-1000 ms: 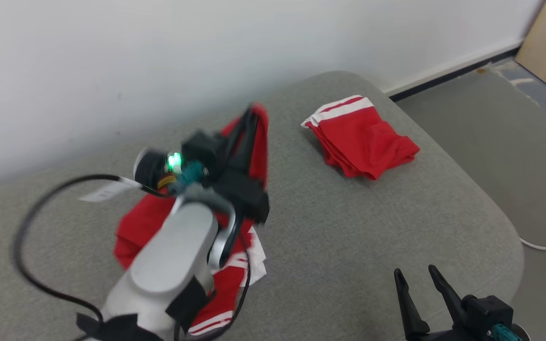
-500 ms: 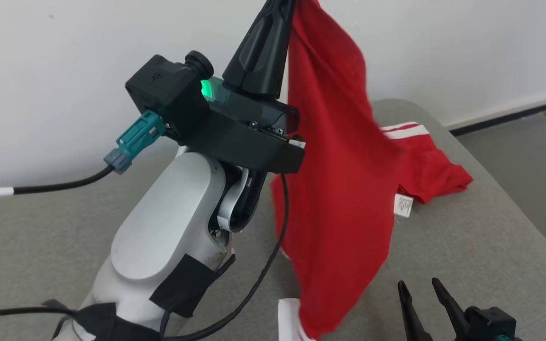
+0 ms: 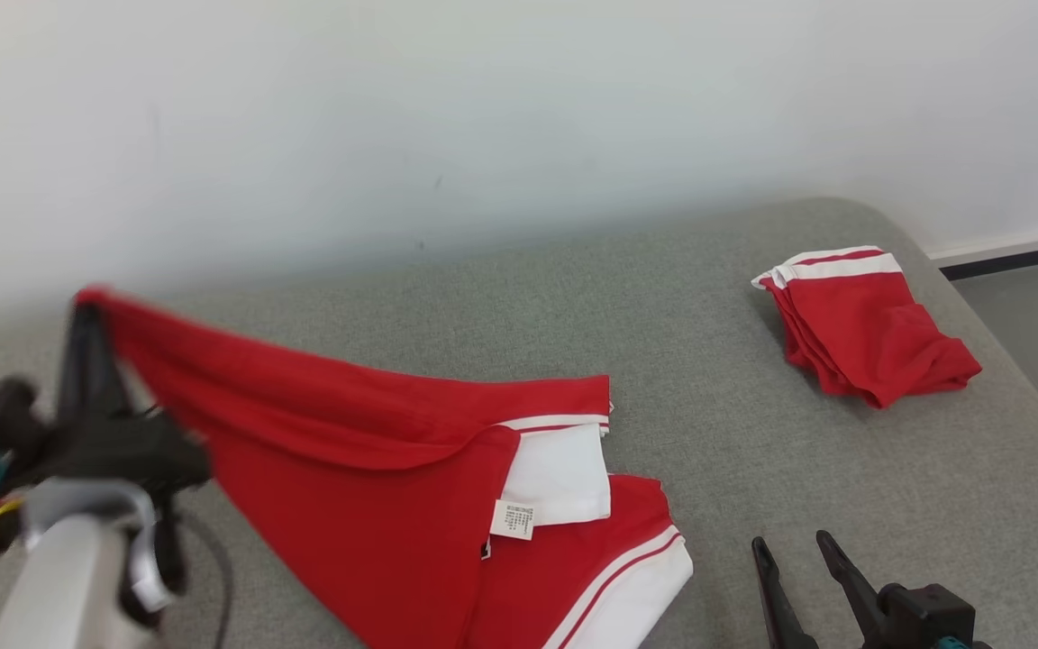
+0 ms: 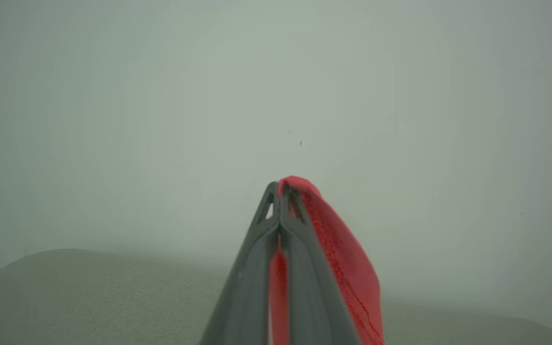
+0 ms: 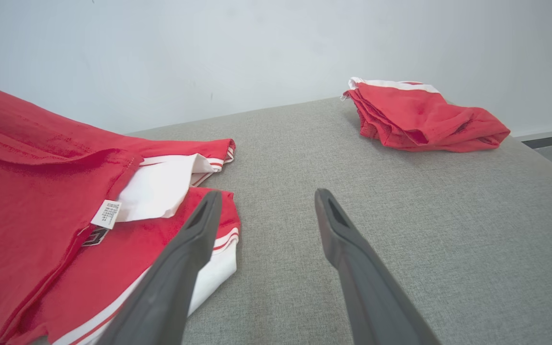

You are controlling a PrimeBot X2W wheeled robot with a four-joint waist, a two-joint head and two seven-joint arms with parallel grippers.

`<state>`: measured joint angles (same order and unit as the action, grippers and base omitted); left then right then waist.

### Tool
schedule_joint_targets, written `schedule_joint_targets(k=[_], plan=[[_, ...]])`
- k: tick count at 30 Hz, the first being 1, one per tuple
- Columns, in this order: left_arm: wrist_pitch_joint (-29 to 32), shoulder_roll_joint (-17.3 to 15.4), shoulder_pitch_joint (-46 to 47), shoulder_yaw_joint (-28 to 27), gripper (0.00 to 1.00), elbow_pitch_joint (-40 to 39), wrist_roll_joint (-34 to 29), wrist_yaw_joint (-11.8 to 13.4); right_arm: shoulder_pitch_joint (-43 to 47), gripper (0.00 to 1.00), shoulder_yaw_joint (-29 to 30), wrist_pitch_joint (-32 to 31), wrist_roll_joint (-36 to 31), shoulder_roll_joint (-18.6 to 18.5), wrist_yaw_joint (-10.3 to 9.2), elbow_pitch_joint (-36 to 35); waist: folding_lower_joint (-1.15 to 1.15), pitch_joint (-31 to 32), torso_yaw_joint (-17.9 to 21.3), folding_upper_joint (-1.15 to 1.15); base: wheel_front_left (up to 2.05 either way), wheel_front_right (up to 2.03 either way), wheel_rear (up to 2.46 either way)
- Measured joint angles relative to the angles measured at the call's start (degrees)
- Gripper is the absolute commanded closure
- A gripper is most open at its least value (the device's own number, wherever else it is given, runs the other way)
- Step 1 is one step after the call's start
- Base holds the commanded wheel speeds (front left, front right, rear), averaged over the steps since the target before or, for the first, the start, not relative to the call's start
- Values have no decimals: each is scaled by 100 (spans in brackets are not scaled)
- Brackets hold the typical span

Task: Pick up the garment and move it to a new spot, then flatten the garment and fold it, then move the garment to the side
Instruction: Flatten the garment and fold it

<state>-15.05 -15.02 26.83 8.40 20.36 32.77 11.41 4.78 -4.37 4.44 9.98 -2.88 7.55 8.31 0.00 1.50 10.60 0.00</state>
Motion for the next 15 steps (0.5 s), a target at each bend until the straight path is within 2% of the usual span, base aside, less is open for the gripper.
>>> schedule_joint_targets(k=[2, 3, 4, 5, 9, 15], plan=[[0, -55, -249, -415, 100, 229, -82, 154, -1, 0, 13, -37, -25, -2, 0, -22, 0, -49, -4, 0, 0, 0, 0], [0, -78, -363, -536, 92, 382, -130, 233, -2, 0, 12, -43, -44, -1, 0, -33, 0, -69, -3, 0, 0, 0, 0], [0, -65, -482, -658, 26, 579, -115, 257, -4, 0, 4, -51, -51, 1, 0, -45, 0, -83, 2, 0, 0, 0, 0], [0, -43, -613, -775, 0, 715, -104, 320, -8, 0, 4, -78, -54, 2, 0, -62, 0, -92, 10, 0, 0, 0, 0], [0, 47, -933, -1213, 0, 924, -163, 368, -8, 0, 36, -134, -89, 0, 0, -129, 0, -112, 6, 0, 0, 0, 0], [0, 398, -1299, -1261, 0, 923, -520, 60, 57, 0, 81, -196, -136, -1, 0, -178, 0, -48, -89, 0, 0, 0, 0]])
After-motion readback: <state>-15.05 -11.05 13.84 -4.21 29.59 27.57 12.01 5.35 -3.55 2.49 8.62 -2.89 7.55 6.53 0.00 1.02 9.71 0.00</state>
